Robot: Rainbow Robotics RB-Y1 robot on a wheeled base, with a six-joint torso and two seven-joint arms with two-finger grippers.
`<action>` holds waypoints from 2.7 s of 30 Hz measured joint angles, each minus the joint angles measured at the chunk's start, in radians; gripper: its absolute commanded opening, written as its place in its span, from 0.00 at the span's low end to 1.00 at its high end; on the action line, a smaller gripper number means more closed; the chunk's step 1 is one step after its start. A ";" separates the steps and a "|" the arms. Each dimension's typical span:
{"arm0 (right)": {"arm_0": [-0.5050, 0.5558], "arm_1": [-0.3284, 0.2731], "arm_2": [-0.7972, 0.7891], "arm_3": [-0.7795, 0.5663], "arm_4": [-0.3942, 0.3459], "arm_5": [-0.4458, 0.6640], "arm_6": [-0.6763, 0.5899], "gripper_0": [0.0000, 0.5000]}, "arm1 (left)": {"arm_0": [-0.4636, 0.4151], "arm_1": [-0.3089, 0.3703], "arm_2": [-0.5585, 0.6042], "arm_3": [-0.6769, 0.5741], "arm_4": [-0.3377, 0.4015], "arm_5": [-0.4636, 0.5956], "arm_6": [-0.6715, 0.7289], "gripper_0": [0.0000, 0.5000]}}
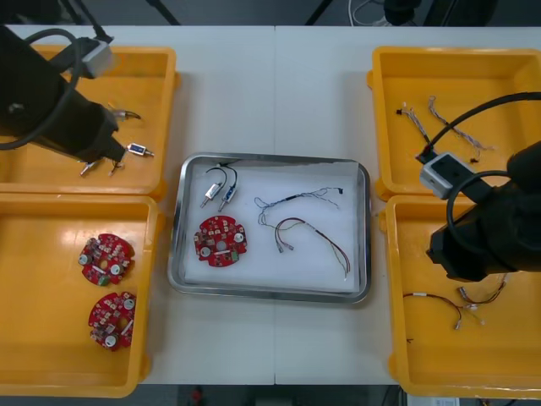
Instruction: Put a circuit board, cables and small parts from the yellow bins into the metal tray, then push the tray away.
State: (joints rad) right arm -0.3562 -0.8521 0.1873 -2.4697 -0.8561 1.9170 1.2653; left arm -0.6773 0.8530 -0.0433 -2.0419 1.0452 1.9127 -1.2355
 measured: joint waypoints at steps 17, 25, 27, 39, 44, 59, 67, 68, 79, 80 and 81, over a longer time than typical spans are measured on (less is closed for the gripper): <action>-0.353 0.077 0.426 0.068 0.003 0.000 0.227 1.00 | 0.371 0.030 0.321 -0.092 -0.004 0.001 -0.097 1.00; -0.445 0.199 0.557 0.205 0.065 -0.086 0.322 1.00 | 0.479 0.032 0.354 -0.127 -0.044 0.001 -0.097 1.00; -0.459 0.219 0.600 0.230 0.089 -0.109 0.338 1.00 | 0.502 0.032 0.361 -0.128 -0.045 0.001 -0.097 1.00; -0.489 0.335 0.842 0.335 0.254 -0.158 0.338 1.00 | 0.581 0.032 0.372 -0.128 -0.062 0.001 -0.097 1.00; -0.489 0.370 0.869 0.393 0.257 -0.170 0.338 1.00 | 0.582 0.032 0.372 -0.128 -0.068 -0.008 -0.097 1.00; -0.489 0.472 0.938 0.551 0.306 -0.206 0.337 1.00 | 0.583 0.008 0.377 -0.128 -0.146 -0.015 -0.097 1.00; -0.488 0.478 0.976 0.571 0.333 -0.226 0.337 1.00 | 0.583 0.006 0.377 -0.128 -0.149 -0.015 -0.097 1.00; -0.487 0.478 0.978 0.572 0.340 -0.228 0.337 1.00 | 0.583 0.006 0.377 -0.128 -0.149 -0.015 -0.097 1.00; -0.474 0.484 1.003 0.576 0.403 -0.253 0.337 1.00 | 0.583 0.006 0.377 -0.128 -0.149 -0.015 -0.097 1.00; -0.471 0.485 1.003 0.579 0.405 -0.256 0.337 1.00 | 0.583 0.006 0.377 -0.128 -0.149 -0.015 -0.097 1.00; -0.468 0.487 1.003 0.585 0.409 -0.260 0.337 1.00 | 0.583 0.006 0.377 -0.128 -0.149 -0.015 -0.097 1.00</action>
State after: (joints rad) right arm -0.8241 -0.3655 1.1906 -1.8846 -0.4472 1.6574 1.6024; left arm -0.0947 0.8590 0.3335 -2.1704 0.8960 1.8979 -1.3330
